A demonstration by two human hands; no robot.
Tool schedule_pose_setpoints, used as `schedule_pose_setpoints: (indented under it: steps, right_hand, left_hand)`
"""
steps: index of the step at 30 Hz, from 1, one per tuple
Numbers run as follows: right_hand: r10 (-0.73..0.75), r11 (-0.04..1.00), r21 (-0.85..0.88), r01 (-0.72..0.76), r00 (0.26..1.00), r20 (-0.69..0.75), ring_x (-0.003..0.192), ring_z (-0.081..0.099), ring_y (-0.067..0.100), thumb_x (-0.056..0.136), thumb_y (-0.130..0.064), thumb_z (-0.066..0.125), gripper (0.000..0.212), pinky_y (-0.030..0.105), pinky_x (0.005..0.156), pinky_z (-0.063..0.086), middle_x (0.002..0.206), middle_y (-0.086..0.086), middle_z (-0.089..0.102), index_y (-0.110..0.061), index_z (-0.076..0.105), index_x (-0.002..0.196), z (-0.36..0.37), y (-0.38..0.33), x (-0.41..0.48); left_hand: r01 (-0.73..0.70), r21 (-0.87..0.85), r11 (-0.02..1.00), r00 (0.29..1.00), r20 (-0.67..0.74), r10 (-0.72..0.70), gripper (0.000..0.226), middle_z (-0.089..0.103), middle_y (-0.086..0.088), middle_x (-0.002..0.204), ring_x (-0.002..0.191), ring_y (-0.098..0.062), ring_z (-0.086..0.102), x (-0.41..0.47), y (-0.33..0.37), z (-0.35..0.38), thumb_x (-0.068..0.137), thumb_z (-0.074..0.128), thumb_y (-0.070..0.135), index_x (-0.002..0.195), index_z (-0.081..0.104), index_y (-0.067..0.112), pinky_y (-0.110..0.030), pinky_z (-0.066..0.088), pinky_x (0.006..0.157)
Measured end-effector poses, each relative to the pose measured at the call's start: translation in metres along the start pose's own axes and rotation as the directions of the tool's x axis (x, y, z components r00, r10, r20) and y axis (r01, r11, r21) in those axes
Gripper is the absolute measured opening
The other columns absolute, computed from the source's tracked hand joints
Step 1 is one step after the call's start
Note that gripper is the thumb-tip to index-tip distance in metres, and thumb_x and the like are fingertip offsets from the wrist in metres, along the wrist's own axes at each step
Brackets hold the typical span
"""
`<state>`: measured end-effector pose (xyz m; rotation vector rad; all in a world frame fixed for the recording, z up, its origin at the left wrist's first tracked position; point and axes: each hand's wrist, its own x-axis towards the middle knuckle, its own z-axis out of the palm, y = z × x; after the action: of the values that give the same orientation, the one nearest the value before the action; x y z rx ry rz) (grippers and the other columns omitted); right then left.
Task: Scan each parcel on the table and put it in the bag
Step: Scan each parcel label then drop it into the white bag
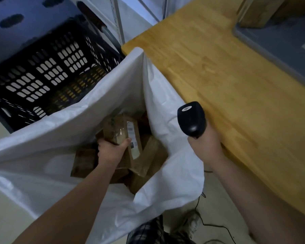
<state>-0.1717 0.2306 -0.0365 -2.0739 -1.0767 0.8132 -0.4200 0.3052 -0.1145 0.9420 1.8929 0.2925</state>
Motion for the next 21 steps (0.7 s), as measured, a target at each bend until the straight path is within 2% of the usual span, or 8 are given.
schedule_pose_setpoints:
  steps: [4, 8, 10, 12, 15, 17, 19, 21]
  right_hand:
    - [-0.030, 1.000, -0.003, 0.030, 0.998, -0.059, 0.055, 0.043, 0.005, 0.081, 0.005, 0.057, 0.034, 0.019, 0.052, 0.031, 0.063, -0.011, 0.044, -0.025, 0.043, 0.078, -0.022, -0.040, 0.006]
    - [-0.026, 0.993, -0.119, 0.020, 0.998, -0.052, 0.074, 0.051, 0.019, 0.081, 0.007, 0.053, 0.044, 0.026, 0.053, 0.033, 0.081, -0.003, 0.052, -0.013, 0.049, 0.120, -0.036, -0.058, 0.018]
    - [-0.031, 0.986, -0.165, 0.028, 0.999, -0.019, 0.077, 0.052, 0.020, 0.082, 0.006, 0.054, 0.045, 0.028, 0.057, 0.035, 0.086, 0.000, 0.054, -0.011, 0.048, 0.124, -0.038, -0.061, 0.017]
    - [-0.029, 0.985, -0.172, 0.024, 0.999, -0.027, 0.075, 0.054, 0.020, 0.082, 0.005, 0.055, 0.043, 0.030, 0.058, 0.038, 0.081, -0.002, 0.053, -0.012, 0.047, 0.121, -0.036, -0.062, 0.015]
    - [-0.028, 0.989, -0.149, 0.019, 0.998, -0.061, 0.067, 0.050, 0.010, 0.081, 0.006, 0.054, 0.043, 0.027, 0.056, 0.038, 0.074, -0.008, 0.049, -0.010, 0.048, 0.121, -0.037, -0.061, 0.019]
    - [-0.044, 0.990, -0.138, 0.034, 0.996, -0.073, 0.064, 0.048, 0.006, 0.080, 0.008, 0.055, 0.041, 0.022, 0.054, 0.037, 0.073, -0.009, 0.048, -0.010, 0.049, 0.116, -0.039, -0.061, 0.020]
    - [-0.056, 0.991, -0.125, 0.046, 0.995, -0.078, 0.061, 0.048, 0.005, 0.078, 0.009, 0.056, 0.039, 0.021, 0.053, 0.035, 0.072, -0.011, 0.049, -0.017, 0.046, 0.106, -0.038, -0.059, 0.020]
    - [-0.045, 0.995, -0.093, 0.036, 0.994, -0.096, 0.056, 0.048, 0.005, 0.078, 0.008, 0.056, 0.040, 0.021, 0.053, 0.035, 0.070, -0.012, 0.049, -0.022, 0.044, 0.101, -0.037, -0.056, 0.020]
  left_hand:
    - [-0.023, 0.180, 0.983, 0.998, -0.050, 0.032, 0.110, 0.040, -0.016, 0.140, 0.131, -0.039, 0.038, -0.013, 0.010, 0.001, 0.064, 0.081, 0.057, 0.142, 0.021, 0.009, -0.055, 0.034, 0.108]
    - [-0.060, 0.049, 0.997, 0.998, 0.028, 0.059, 0.124, 0.048, -0.012, 0.132, 0.120, -0.036, 0.050, -0.010, 0.028, 0.009, 0.044, 0.073, 0.078, 0.139, 0.029, 0.010, -0.055, 0.043, 0.100]
    - [-0.076, -0.045, 0.996, 0.994, 0.080, 0.079, 0.131, 0.052, -0.008, 0.130, 0.116, -0.032, 0.055, -0.002, 0.039, 0.016, 0.037, 0.068, 0.086, 0.139, 0.035, 0.012, -0.052, 0.047, 0.097]
    - [0.013, -0.179, 0.984, 0.986, 0.165, 0.017, 0.119, 0.055, -0.008, 0.129, 0.111, -0.030, 0.057, 0.002, 0.050, 0.028, 0.051, 0.069, 0.080, 0.142, 0.037, 0.011, -0.046, 0.049, 0.094]
    - [0.274, -0.331, 0.903, 0.924, 0.350, -0.152, 0.092, 0.060, -0.009, 0.119, 0.095, -0.030, 0.060, 0.001, 0.062, 0.062, 0.068, 0.070, 0.068, 0.132, 0.045, 0.007, -0.040, 0.050, 0.081]
    - [0.331, -0.360, 0.872, 0.911, 0.364, -0.195, 0.109, 0.056, -0.011, 0.128, 0.105, -0.033, 0.058, 0.000, 0.069, 0.094, 0.057, 0.075, 0.071, 0.136, 0.037, 0.007, -0.043, 0.049, 0.091]
    - [0.230, -0.302, 0.925, 0.959, 0.233, -0.162, 0.116, 0.045, -0.017, 0.138, 0.122, -0.037, 0.049, 0.000, 0.072, 0.118, 0.062, 0.079, 0.062, 0.143, 0.024, 0.000, -0.043, 0.043, 0.101]
    - [0.054, -0.196, 0.979, 0.992, 0.123, -0.030, 0.097, 0.045, -0.023, 0.138, 0.123, -0.038, 0.049, 0.005, 0.074, 0.134, 0.076, 0.076, 0.047, 0.141, 0.027, -0.006, -0.041, 0.042, 0.099]
